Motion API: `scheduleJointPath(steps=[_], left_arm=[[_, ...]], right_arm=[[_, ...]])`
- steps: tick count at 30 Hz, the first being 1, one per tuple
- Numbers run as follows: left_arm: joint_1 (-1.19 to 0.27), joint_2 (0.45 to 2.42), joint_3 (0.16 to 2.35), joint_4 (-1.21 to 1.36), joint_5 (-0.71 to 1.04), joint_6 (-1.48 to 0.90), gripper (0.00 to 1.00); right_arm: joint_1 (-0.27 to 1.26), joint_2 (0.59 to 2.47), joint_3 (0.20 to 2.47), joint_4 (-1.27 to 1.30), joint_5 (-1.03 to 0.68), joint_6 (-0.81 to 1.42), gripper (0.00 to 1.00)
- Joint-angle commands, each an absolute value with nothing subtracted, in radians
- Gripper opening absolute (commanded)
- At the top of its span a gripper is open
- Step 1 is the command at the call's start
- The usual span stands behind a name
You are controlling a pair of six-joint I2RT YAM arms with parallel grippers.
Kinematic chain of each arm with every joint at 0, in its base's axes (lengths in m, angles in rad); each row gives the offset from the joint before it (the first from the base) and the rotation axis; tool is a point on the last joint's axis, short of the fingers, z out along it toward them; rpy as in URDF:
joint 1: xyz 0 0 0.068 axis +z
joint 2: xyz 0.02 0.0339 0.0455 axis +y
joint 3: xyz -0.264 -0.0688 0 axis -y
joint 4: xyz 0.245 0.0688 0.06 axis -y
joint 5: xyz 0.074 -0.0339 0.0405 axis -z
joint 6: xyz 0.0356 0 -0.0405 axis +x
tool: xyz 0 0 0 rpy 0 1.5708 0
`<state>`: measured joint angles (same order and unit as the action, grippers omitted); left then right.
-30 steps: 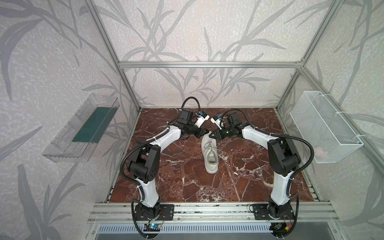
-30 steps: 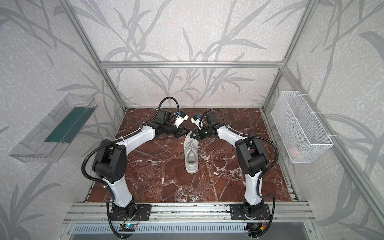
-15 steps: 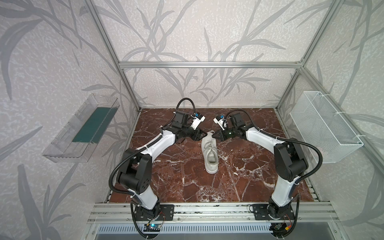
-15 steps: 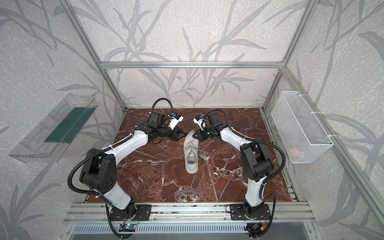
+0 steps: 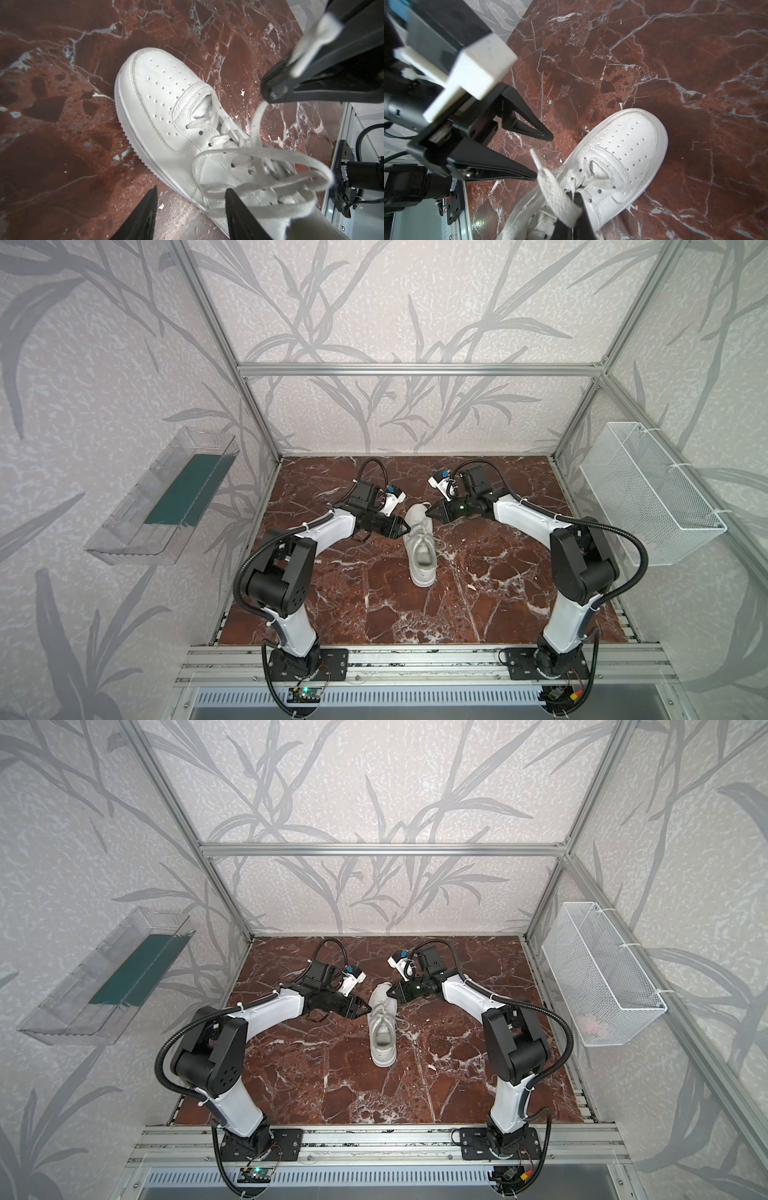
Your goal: Tie the shoes
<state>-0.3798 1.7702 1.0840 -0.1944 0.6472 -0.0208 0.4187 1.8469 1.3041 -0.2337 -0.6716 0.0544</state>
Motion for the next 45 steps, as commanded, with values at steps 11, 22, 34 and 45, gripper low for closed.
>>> scheduleJointPath(steps=[11,22,34,45], left_arm=[[-0.423,1.868,1.103,-0.126,0.615,-0.124,0.38],[-0.419,1.763,1.069,-0.137,0.549,-0.111,0.04],[-0.41,1.669,1.074,-0.246,0.47,-0.074,0.0],[-0.409,1.608,1.101,-0.441,0.36,0.051,0.0]], right_arm=[[0.416,1.809,1.312,-0.279,-0.683,0.032,0.0],[0.416,1.769,1.272,-0.267,-0.663,0.035,0.0],[0.416,1.719,1.215,-0.253,-0.594,0.09,0.0],[0.416,1.638,1.12,-0.241,-0.464,0.132,0.0]])
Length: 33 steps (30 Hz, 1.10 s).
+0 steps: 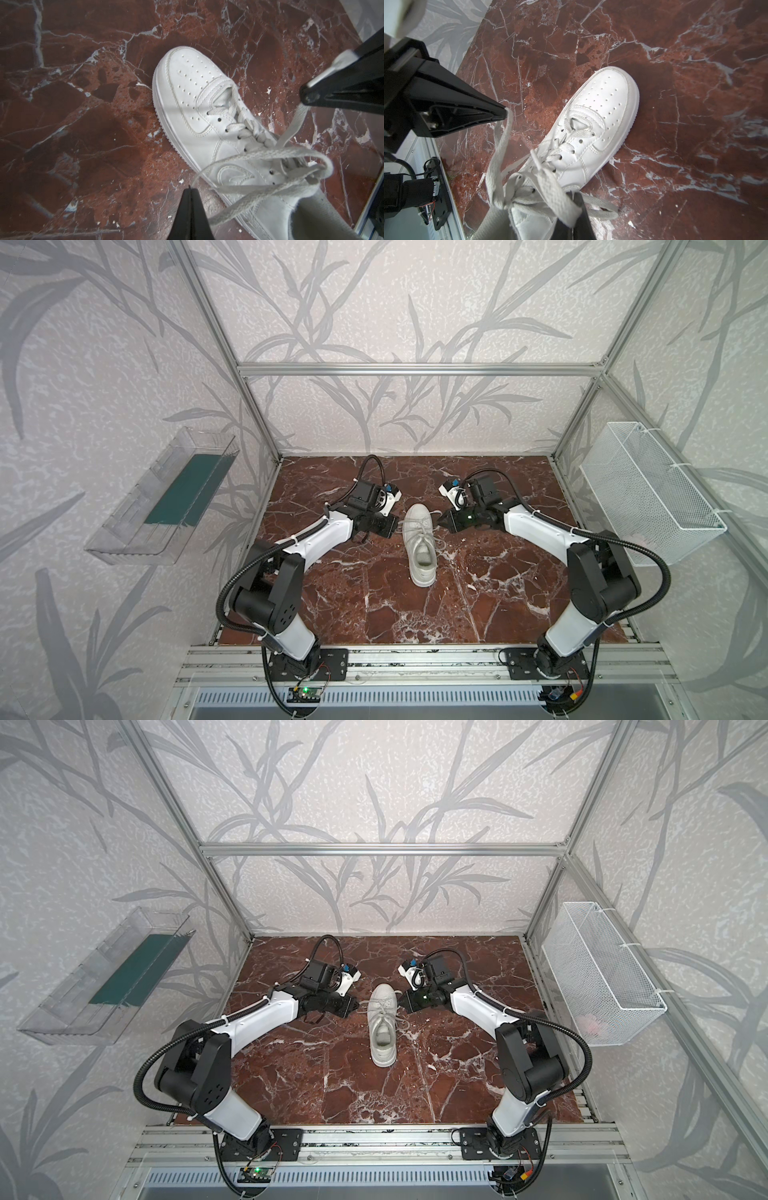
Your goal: Tie the shoes
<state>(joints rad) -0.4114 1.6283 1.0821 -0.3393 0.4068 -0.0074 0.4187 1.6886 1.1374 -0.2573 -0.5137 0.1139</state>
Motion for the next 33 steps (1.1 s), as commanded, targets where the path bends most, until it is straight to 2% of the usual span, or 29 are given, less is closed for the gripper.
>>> scheduleJointPath(steps=[1,15,33], left_arm=[[-0.41,1.607,1.099,-0.446,0.354,0.059,0.0],[-0.409,1.579,1.097,-0.469,0.292,0.135,0.0],[-0.4,1.634,1.111,-0.498,0.273,0.173,0.0]], right_arm=[[0.416,1.626,1.112,-0.241,-0.451,0.132,0.0],[0.403,1.536,1.051,-0.294,-0.273,0.119,0.0],[0.363,1.564,1.043,-0.315,-0.245,0.152,0.0]])
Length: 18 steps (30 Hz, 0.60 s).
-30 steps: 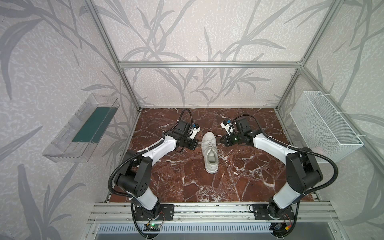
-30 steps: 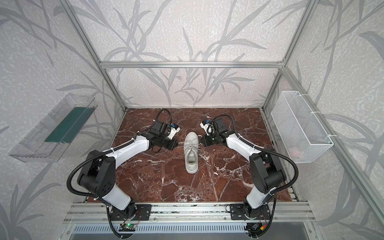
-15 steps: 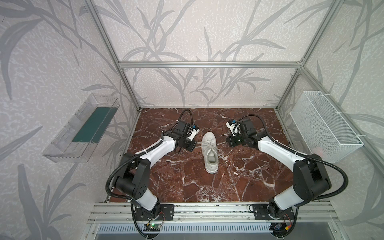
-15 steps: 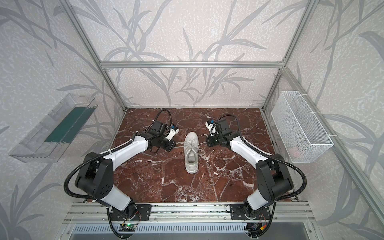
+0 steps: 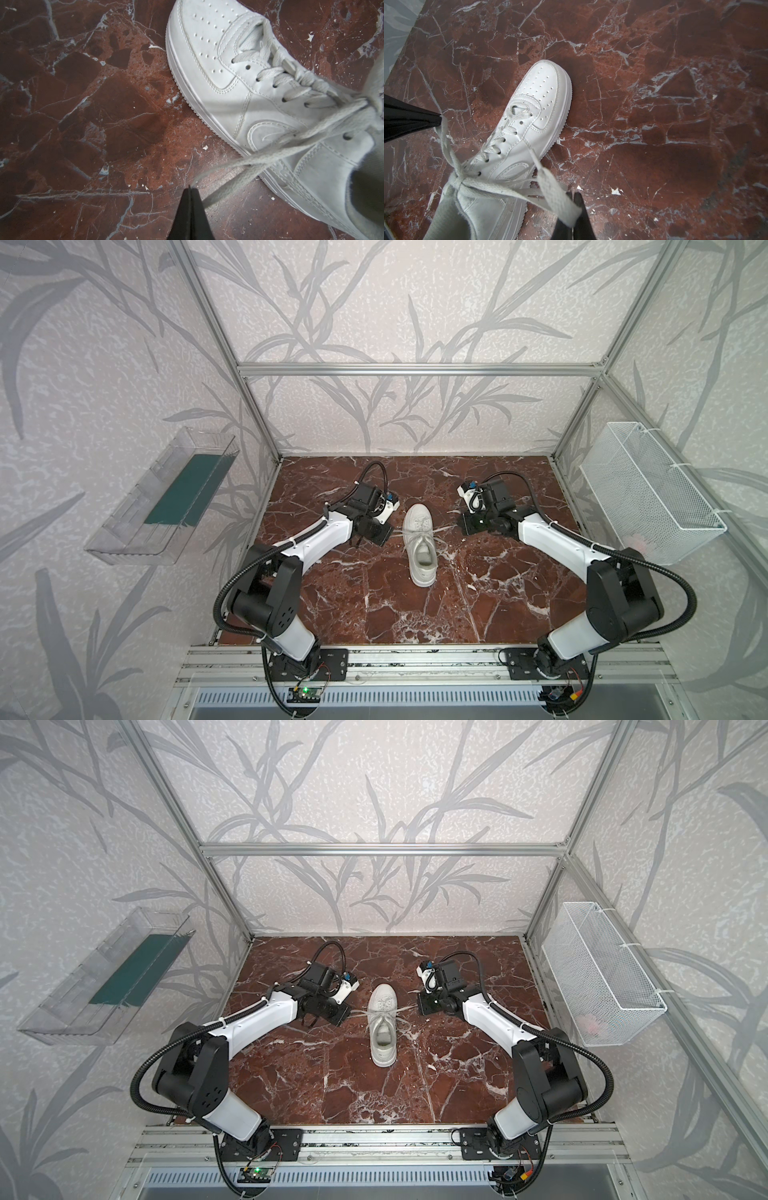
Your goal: Tie the shoes
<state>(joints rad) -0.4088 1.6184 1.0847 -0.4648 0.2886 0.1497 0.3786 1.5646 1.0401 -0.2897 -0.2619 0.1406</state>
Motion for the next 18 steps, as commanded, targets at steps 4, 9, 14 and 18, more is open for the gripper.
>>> scheduleJointPath(steps=[4,9,14,18], left_arm=[[-0.399,1.65,1.117,-0.498,0.282,0.174,0.0],[-0.4,1.661,1.126,-0.517,0.265,0.197,0.0],[-0.399,1.668,1.125,-0.511,0.268,0.2,0.0],[-0.399,1.677,1.119,-0.506,0.27,0.201,0.0]], right_arm=[[0.355,1.644,1.087,-0.349,-0.303,0.137,0.0],[0.313,1.797,1.192,-0.438,-0.416,0.16,0.0],[0.31,1.82,1.191,-0.391,-0.453,0.184,0.0],[0.304,1.837,1.194,-0.399,-0.457,0.186,0.0]])
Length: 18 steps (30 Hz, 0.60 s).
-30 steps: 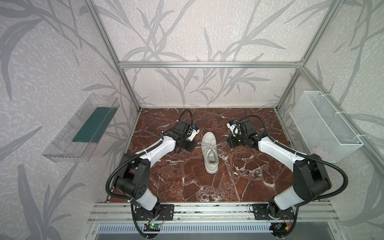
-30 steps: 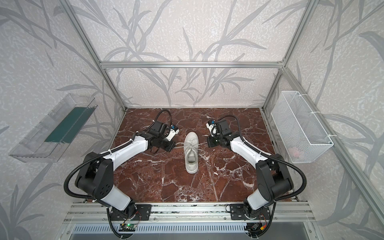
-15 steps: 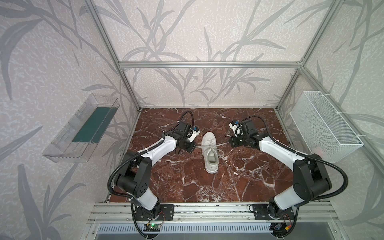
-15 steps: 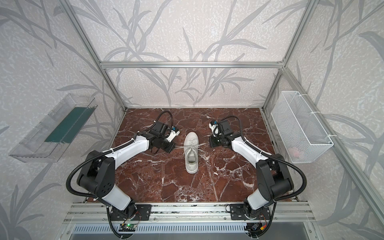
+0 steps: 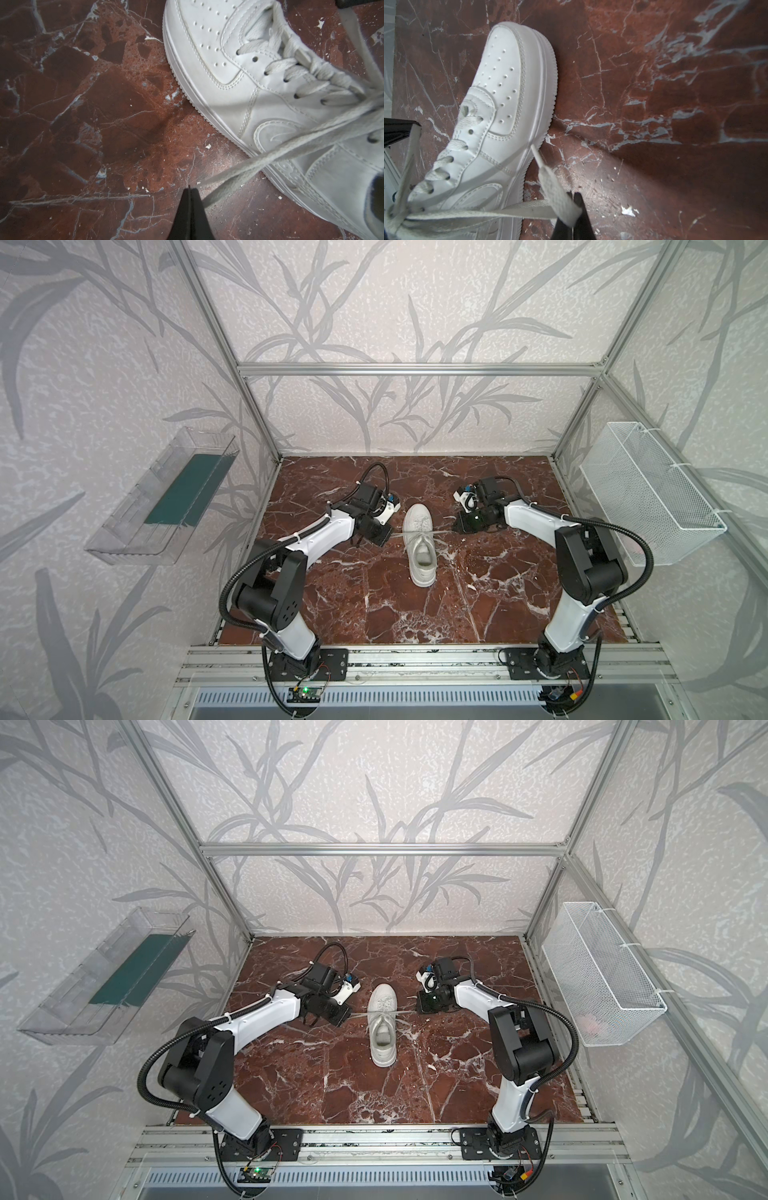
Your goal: Tie the shoes
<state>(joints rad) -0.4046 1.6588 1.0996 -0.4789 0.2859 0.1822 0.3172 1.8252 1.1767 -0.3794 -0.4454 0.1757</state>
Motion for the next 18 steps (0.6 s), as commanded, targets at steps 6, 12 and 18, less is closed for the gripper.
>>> scheduleJointPath(steps=[6,12,18], left_arm=[[-0.389,1.695,1.093,-0.481,0.283,0.194,0.0],[-0.385,1.717,1.096,-0.476,0.32,0.191,0.0],[-0.384,1.69,1.085,-0.445,0.37,0.197,0.03]], right_arm=[[0.302,1.86,1.183,-0.397,-0.446,0.182,0.0],[0.301,1.867,1.179,-0.383,-0.483,0.18,0.0],[0.3,1.866,1.195,-0.38,-0.54,0.183,0.15]])
